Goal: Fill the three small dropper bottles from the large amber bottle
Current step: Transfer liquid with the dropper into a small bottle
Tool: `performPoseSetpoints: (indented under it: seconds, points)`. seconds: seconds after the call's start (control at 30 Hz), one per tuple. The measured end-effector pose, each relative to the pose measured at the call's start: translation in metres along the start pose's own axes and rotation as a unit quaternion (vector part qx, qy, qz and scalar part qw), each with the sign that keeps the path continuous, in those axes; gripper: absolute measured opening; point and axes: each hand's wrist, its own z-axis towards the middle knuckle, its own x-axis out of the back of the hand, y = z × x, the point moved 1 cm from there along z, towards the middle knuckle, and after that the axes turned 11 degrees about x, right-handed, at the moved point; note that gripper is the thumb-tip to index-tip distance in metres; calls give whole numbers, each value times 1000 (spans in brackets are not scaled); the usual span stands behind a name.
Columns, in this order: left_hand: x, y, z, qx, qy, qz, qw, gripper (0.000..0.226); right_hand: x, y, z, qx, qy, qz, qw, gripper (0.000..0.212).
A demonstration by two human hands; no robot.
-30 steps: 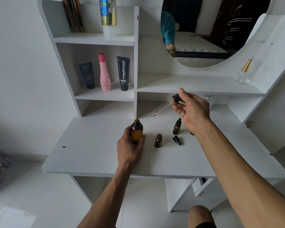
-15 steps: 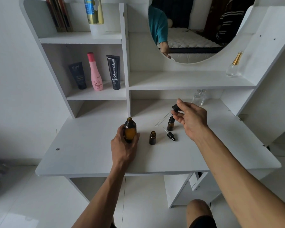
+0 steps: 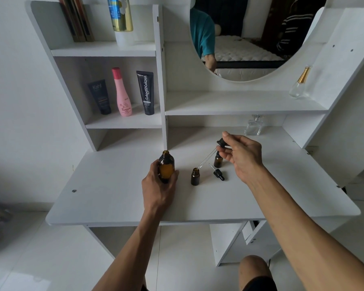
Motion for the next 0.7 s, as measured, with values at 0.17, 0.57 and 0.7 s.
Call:
performPoseSetpoints:
  seconds: [0.17,0.57,0.7]
  points:
    - [0,0,0,-2,0,-3,1000,44,-2,-1,-1,-1,-5,2,1000,15]
    - [0,-2,2,0,-2,-2,1000,43,-4,1,-2,5,-13,-14,1000,16]
    - [-1,-3,3,-3,-5,-7,1000,43,-4,0,-2,9,-10,-16,1000,16]
